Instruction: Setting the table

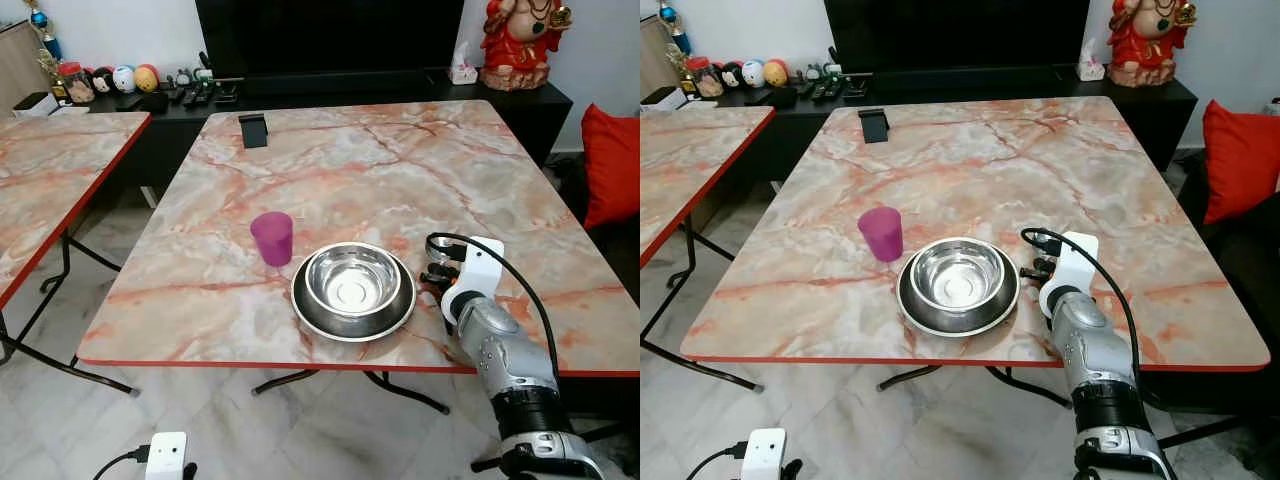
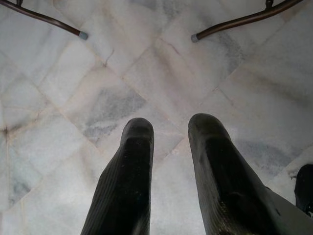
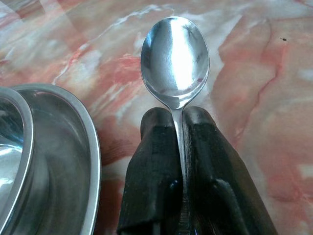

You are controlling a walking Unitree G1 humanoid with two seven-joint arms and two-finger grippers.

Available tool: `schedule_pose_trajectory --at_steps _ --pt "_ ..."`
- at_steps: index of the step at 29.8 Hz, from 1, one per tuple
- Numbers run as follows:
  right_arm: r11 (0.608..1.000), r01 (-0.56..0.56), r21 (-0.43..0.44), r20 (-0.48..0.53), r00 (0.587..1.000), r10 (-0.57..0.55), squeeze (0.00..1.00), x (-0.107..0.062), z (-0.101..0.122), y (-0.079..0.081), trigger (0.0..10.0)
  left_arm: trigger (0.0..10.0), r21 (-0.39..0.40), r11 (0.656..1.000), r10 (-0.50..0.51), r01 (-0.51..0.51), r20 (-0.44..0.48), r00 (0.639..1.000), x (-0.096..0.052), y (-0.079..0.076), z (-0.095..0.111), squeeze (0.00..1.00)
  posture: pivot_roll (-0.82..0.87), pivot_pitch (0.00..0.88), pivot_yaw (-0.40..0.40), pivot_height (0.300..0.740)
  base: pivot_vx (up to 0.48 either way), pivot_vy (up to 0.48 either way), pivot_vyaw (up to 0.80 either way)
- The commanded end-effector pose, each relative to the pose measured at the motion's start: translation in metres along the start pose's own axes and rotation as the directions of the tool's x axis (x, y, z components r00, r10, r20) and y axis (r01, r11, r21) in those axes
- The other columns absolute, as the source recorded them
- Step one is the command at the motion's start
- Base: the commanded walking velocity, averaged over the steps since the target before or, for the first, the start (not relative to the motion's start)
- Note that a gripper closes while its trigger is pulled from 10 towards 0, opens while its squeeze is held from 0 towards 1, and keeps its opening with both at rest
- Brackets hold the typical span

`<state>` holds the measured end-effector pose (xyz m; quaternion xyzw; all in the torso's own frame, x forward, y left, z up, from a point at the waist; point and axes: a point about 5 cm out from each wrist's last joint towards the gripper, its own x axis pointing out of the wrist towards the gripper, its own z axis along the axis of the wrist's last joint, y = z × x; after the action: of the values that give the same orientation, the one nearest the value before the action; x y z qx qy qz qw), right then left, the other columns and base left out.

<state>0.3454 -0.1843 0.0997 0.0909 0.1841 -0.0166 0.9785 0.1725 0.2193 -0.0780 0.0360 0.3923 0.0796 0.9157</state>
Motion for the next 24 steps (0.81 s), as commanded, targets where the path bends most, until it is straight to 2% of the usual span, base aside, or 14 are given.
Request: schedule_pose_trajectory --at_steps 1,8,24 --pt "1.000 -0.017 -0.014 0.024 1.000 0.017 0.00 0.002 0.005 0.005 10.0 10.0 0.005 1.000 0.017 -0.017 -0.005 1.000 0.000 0.006 0.000 0.00 -0.09 0.000 0.076 0.740 0.000 0.000 0.00" --pt "0.993 -0.011 -0.117 0.039 0.999 0.016 0.00 0.004 0.000 0.004 10.0 10.0 0.007 1.000 0.017 -0.017 0.000 1.000 0.001 0.006 0.002 0.00 -0.09 0.000 0.077 0.740 0.000 0.000 0.00" --pt "0.994 -0.009 -0.105 0.033 0.999 0.012 0.00 0.007 -0.011 0.006 10.0 10.0 0.008 1.000 0.018 -0.019 0.001 1.000 0.001 0.007 0.002 0.00 -0.09 0.000 0.077 0.740 0.000 0.000 0.00"
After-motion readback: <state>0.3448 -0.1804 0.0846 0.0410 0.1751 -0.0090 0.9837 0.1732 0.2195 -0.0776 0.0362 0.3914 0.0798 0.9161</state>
